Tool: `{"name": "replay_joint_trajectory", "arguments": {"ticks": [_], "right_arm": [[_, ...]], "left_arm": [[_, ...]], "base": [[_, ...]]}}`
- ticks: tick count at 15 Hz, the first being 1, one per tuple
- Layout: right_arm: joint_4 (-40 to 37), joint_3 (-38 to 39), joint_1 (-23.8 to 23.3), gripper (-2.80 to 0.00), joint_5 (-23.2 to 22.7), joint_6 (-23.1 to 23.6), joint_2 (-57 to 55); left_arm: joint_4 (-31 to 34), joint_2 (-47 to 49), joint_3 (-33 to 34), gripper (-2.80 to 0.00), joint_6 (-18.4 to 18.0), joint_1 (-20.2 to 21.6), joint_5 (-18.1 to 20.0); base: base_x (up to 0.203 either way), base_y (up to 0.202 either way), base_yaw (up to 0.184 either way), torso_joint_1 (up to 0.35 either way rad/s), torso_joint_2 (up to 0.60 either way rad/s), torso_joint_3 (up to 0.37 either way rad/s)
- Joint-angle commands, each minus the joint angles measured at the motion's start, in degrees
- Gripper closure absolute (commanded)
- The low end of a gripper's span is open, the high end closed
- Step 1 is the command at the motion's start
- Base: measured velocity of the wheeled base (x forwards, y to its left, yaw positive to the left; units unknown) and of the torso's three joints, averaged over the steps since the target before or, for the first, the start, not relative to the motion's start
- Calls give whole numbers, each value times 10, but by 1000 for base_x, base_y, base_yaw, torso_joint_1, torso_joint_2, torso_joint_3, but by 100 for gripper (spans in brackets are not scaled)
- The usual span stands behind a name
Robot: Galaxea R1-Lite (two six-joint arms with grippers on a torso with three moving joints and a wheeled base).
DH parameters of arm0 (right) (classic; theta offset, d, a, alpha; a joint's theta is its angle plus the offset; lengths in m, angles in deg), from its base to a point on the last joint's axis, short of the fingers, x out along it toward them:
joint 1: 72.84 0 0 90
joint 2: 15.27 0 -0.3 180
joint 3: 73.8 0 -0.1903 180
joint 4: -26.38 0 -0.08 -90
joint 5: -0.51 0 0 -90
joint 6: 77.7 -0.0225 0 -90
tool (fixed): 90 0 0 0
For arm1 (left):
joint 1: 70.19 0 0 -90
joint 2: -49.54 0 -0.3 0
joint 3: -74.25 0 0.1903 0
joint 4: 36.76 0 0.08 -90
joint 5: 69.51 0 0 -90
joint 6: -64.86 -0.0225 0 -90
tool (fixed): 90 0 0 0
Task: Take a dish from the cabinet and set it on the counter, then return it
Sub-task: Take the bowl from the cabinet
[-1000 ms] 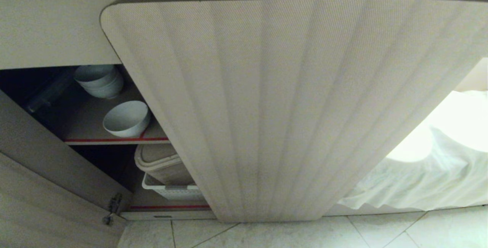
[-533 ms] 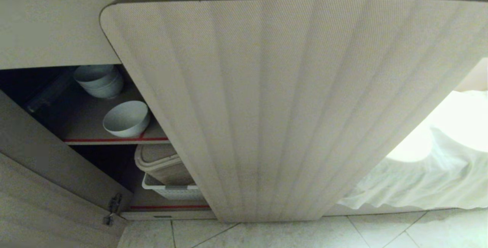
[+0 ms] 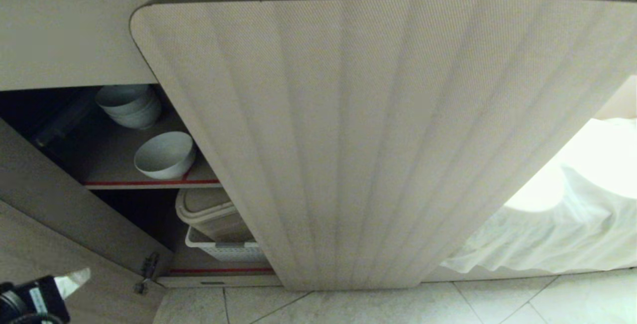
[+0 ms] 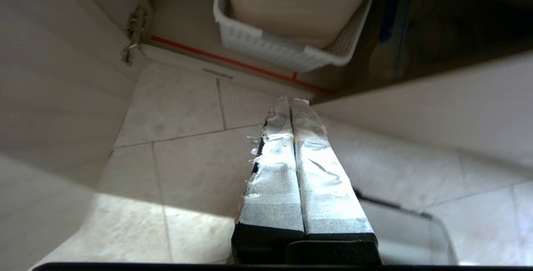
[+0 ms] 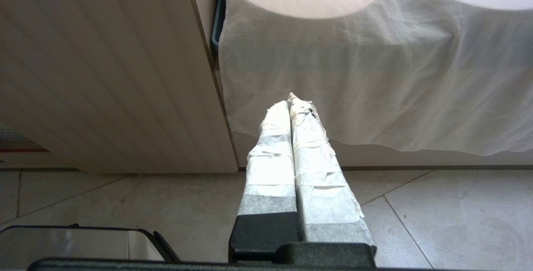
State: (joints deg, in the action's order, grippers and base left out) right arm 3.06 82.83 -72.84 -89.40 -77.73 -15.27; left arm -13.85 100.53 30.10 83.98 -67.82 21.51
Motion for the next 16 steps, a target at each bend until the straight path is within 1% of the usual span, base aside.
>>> {"name": "replay_joint_trajectory", "arguments": {"ticks": [1, 2, 4, 5, 7, 9, 11, 12, 14, 16], "right_arm": [[0, 0, 0, 0, 0, 0, 0], [0, 0, 1, 0, 0, 0, 0], [0, 0, 1, 0, 0, 0, 0], [0, 0, 1, 0, 0, 0, 0], [0, 0, 0, 0, 0, 0, 0], [0, 0, 1, 0, 0, 0, 0], [0, 0, 0, 0, 0, -1, 0], [0, 0, 0, 0, 0, -1, 0], [0, 0, 0, 0, 0, 0, 0], [0, 0, 0, 0, 0, 0, 0]], "left_arm": [[-23, 77, -8, 0, 11, 0, -1], [-25, 91, -12, 0, 19, 0, -1], [-27, 120, -31, 0, 49, -1, -4], [-27, 136, -40, 0, 60, -2, -12], [-28, 154, -56, 0, 72, -15, -33], [-29, 169, -66, 0, 87, -25, -34], [-64, 195, -71, 0, 114, -32, -36], [-90, 210, -71, 0, 119, -35, -42], [-124, 242, -76, 0, 122, -42, -60], [-132, 262, -97, 0, 124, -44, -70]], "base": [[0, 0, 0, 0, 0, 0], [0, 0, 0, 0, 0, 0], [0, 0, 0, 0, 0, 0], [0, 0, 0, 0, 0, 0], [0, 0, 0, 0, 0, 0], [0, 0, 0, 0, 0, 0], [0, 0, 0, 0, 0, 0], [0, 0, 0, 0, 0, 0], [0, 0, 0, 0, 0, 0], [0, 0, 0, 0, 0, 0]]}}
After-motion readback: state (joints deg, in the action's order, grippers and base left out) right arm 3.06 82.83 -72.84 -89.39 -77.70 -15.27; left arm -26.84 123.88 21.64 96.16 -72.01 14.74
